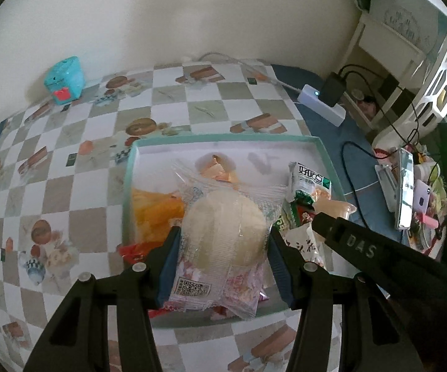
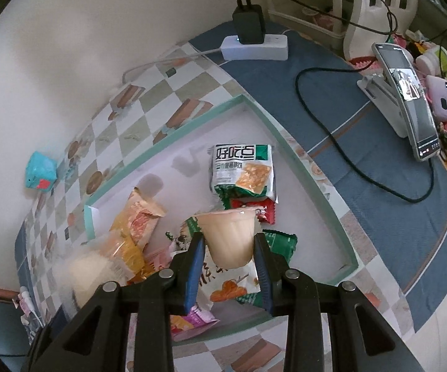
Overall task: Organize snacks
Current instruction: 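Carry the bun with the left tool while the right tool carries the pudding cup to the tray, then open both tools to drop the bun and pudding cup into the tray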
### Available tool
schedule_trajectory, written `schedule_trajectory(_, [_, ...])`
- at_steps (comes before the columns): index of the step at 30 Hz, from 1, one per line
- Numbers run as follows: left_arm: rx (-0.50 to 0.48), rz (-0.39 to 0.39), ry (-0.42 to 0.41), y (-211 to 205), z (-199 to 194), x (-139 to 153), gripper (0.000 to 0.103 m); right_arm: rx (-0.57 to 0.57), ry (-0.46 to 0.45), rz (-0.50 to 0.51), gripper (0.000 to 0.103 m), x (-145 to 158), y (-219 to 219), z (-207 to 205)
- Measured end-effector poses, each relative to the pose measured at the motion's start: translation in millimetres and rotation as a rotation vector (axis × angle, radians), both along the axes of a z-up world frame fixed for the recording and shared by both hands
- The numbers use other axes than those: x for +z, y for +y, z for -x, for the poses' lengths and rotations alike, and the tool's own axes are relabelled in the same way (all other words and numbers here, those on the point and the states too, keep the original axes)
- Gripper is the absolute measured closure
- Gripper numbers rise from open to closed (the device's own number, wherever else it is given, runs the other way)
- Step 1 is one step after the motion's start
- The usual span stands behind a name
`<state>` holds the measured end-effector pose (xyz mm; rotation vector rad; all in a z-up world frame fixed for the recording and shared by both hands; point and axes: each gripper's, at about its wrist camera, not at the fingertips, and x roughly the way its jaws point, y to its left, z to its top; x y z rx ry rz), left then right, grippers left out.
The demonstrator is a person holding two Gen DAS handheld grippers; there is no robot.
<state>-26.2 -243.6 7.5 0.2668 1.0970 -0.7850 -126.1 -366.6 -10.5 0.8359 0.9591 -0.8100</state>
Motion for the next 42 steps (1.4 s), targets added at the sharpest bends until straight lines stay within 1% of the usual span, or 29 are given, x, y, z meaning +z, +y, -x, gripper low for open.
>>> schedule_trajectory(5, [-0.004, -0.01, 0.0, -8.2, -4.1, -6.8, 0.047, -0.002, -0.006, -0.008, 0.068, -1.9, -3.8, 0.0])
schedule_trajectory(10, [-0.012, -0.011, -0.028, -11.9, -1.9, -6.4, 0.047, 0.001, -0.011, -0.003, 0.068, -0.7, -6.1, -1.2])
schedule_trajectory(13, [-0.014, -0.013, -0.03, -12.0, -1.2, -6.6, 0.047, 0.007, -0.009, -0.008, 0.068, -2.0, -5.9, -2.6])
schedule_trajectory(16, [-0.013, -0.012, -0.033, -10.5, -0.4, -5.5, 0.045, 0.013, -0.009, -0.01, 0.068, -2.4, -5.4, -3.2])
schedule_trajectory(18, [-0.009, -0.01, -0.041, -9.8, -0.1, -4.0, 0.041, 0.015, -0.01, -0.006, 0.068, -1.7, -4.9, -3.1])
schedule_trajectory(20, [-0.01, -0.005, -0.043, -6.9, -0.1, -2.2, 0.039, 0.017, -0.015, 0.001, 0.068, -0.3, -4.4, -3.5])
schedule_trajectory(23, [-0.013, -0.01, -0.039, -3.9, 0.6, -1.9, 0.038, 0.028, -0.022, 0.002, 0.068, 1.1, -3.3, -5.3])
schedule_trajectory(27, [-0.01, -0.037, -0.042, 1.9, 2.3, -1.2, 0.038, 0.043, -0.023, -0.001, 0.068, 1.5, -1.2, -8.1])
schedule_trajectory(32, [0.016, -0.04, -0.057, 15.3, 1.0, 4.9, 0.038, 0.049, -0.018, 0.0, 0.068, 2.4, 0.2, -9.4])
schedule_trajectory(34, [0.039, -0.035, -0.061, 23.4, -2.4, 7.8, 0.036, 0.052, -0.014, -0.002, 0.068, 1.8, 0.7, -9.8])
schedule_trajectory(35, [0.046, -0.034, -0.058, 26.1, -4.3, 8.3, 0.026, 0.055, -0.009, -0.003, 0.067, 1.3, 1.5, -10.1])
schedule_trajectory(36, [0.065, -0.029, -0.052, 32.3, -7.7, 9.3, 0.02, 0.057, -0.006, -0.004, 0.066, 0.9, 2.4, -10.1])
schedule_trajectory(37, [0.081, -0.025, -0.05, 36.9, -10.6, 10.2, 0.02, 0.058, -0.003, -0.004, 0.061, 0.4, 3.3, -9.9])
schedule_trajectory(38, [0.101, -0.02, -0.046, 42.8, -14.4, 10.9, 0.02, 0.058, 0.001, -0.004, 0.054, -0.1, 4.3, -9.6])
schedule_trajectory(40, [0.145, -0.012, -0.038, 54.1, -21.1, 12.4, 0.02, 0.062, 0.013, 0.003, 0.046, -0.5, 6.7, -9.8])
schedule_trajectory(42, [0.196, -0.004, -0.033, 65.6, -28.2, 13.4, 0.019, 0.071, 0.02, 0.013, 0.044, -0.4, 10.0, -10.5])
